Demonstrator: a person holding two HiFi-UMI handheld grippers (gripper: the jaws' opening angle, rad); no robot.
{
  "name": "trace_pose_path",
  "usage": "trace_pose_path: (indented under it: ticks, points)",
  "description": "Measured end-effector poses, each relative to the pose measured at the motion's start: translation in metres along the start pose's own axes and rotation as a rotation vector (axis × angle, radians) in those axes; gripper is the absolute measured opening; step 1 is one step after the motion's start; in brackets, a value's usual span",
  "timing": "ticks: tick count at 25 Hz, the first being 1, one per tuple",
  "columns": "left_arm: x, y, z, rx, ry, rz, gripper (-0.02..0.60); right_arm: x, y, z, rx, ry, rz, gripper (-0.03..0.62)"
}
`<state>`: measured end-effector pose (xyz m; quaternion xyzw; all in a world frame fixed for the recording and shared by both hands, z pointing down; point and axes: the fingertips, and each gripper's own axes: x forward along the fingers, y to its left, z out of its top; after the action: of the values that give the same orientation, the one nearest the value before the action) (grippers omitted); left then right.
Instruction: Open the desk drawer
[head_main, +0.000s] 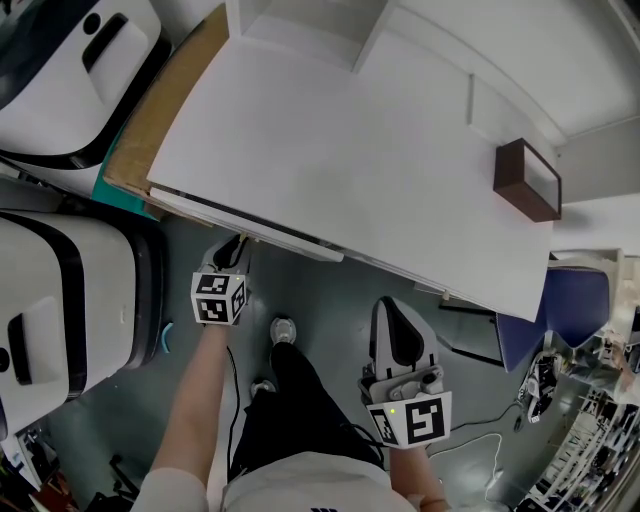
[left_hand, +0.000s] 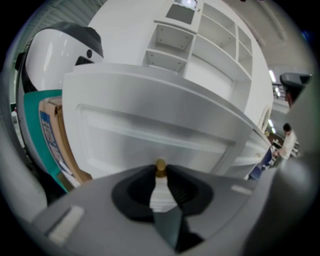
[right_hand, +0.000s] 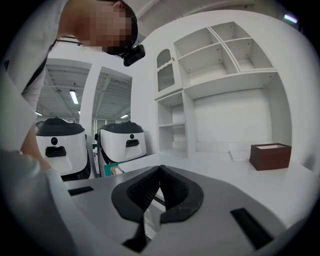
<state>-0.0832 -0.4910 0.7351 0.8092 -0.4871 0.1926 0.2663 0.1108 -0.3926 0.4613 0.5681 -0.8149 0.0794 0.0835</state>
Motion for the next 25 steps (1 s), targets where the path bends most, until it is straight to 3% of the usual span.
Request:
trace_pose_path:
  ticks: [25]
  points:
    - [-0.078, -0.005, -0.059, -0.014, 0.037, -0.031, 0.072, -0.024, 0.054, 0.015, -0.016, -0.036, 0.044, 0.002]
